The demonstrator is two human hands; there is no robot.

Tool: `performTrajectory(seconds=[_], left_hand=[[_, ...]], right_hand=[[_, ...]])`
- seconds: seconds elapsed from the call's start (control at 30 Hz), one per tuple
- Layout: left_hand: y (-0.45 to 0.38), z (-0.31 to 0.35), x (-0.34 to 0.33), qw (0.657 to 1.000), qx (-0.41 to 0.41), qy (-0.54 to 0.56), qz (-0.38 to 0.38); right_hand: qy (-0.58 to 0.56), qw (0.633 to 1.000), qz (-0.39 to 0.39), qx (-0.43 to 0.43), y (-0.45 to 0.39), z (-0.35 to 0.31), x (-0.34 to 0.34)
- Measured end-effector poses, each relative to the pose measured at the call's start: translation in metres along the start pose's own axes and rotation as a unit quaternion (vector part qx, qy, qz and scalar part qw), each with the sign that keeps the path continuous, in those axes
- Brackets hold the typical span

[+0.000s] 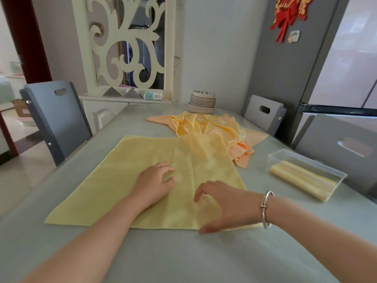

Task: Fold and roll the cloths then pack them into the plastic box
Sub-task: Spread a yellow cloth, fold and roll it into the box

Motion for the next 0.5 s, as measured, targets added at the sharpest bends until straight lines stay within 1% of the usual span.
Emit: performTrajectory(seconds=[0.07, 0.13, 0.2, 0.27, 0.33, 0.4, 0.43, 0.5], left_hand=[[0.006, 0.003, 0.006, 0.997, -0.010, 0.075, 0.001], [0.015, 0.008, 0.013, 0.990, -0.011, 0.140, -0.020], [0.020, 0.017, 0.018, 0.983, 0.002, 0.177, -0.054], [0.025, 0.027, 0.020, 0.976, 0.021, 0.195, -0.098], [0.032, 0.036, 0.017, 0.974, 0.023, 0.169, -0.153], [0.037, 0.040, 0.013, 0.978, 0.007, 0.090, -0.190], [0.037, 0.040, 0.013, 0.979, 0.001, 0.057, -0.195], [0.034, 0.033, 0.019, 0.985, 0.001, 0.028, -0.172]], right_hand=[[0.020, 1.000, -0.002, 0.010, -0.001, -0.008, -0.002], [0.070, 0.997, 0.024, 0.008, -0.006, -0.012, 0.000], [0.131, 0.989, 0.062, -0.016, -0.011, -0.010, 0.002], [0.146, 0.983, 0.089, -0.059, -0.019, -0.004, 0.002], [0.113, 0.980, 0.116, -0.113, -0.026, 0.008, 0.005], [0.034, 0.972, 0.151, -0.179, -0.031, 0.023, 0.010], [0.001, 0.964, 0.166, -0.207, -0.033, 0.031, 0.012], [-0.029, 0.952, 0.180, -0.248, -0.038, 0.047, 0.013]])
Point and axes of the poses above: each hand's wrist, its own y-axis away from the middle knuckle, its own x-axis out of the back of the hand, z = x × y, the point moved 5 cm from there along -y, towards the middle knuckle, and after that the axes turned 12 degrees about y, right-handed, at the moved point
